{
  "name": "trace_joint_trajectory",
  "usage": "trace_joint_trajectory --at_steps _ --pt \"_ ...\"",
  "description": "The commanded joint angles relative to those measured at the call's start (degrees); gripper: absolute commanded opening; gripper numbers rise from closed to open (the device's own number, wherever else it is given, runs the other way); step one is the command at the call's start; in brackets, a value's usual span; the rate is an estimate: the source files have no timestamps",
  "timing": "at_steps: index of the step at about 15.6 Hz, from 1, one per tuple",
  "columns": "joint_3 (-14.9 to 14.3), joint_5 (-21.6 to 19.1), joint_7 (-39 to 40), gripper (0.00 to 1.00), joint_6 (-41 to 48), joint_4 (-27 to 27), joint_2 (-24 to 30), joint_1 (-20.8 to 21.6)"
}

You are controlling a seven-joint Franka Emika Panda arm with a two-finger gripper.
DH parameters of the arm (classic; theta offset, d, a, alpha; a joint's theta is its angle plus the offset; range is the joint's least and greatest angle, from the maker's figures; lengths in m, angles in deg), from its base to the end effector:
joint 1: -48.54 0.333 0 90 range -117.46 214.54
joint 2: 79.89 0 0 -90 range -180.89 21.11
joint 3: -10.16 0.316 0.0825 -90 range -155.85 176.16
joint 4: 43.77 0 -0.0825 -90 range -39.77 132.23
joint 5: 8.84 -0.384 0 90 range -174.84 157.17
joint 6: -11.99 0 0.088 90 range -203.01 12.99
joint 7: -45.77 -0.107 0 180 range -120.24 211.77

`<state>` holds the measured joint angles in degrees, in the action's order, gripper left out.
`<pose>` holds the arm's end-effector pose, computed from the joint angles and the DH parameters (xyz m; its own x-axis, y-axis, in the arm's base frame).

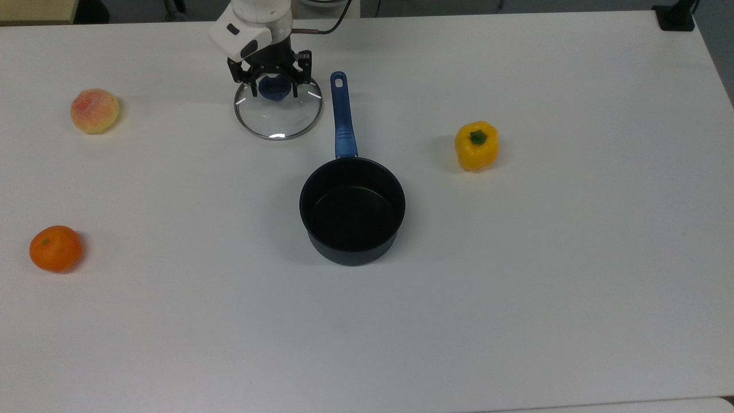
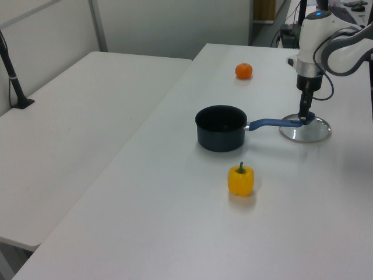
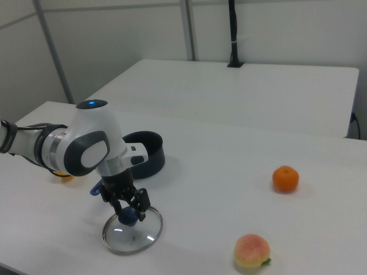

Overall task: Open lid
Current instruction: 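Open the gripper, release the knob, and raise away from the lid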

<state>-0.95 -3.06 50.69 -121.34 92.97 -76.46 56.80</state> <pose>0.4869 -0.0259 0.3425 0.9944 0.1053 -0.0078 0.1056 -0.9925 0.0613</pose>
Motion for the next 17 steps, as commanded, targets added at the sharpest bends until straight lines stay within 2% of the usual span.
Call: trace_joint_trajectory --at_steps 1,6,9,12,13,15,17 --pt "0.74 -0.59 -1.50 1.00 6.93 -3.40 1.23 -0.52" --pt "0.65 0.28 -0.97 1.00 18.69 -10.25 2.19 -1.84" --pt "0.65 0.29 -0.62 1.00 28.44 -18.32 3.16 -3.33" --pt "0.56 -2.77 -1.31 1.00 35.41 -28.69 2.81 -3.60" --pt "0.65 -6.01 -1.76 1.00 36.99 -32.64 2.81 -3.60" --pt "1.00 -9.01 -2.46 1.00 38.75 -37.66 2.64 -3.60" --pt "2.23 -10.52 -7.54 1.00 38.85 -41.98 1.85 -3.60"
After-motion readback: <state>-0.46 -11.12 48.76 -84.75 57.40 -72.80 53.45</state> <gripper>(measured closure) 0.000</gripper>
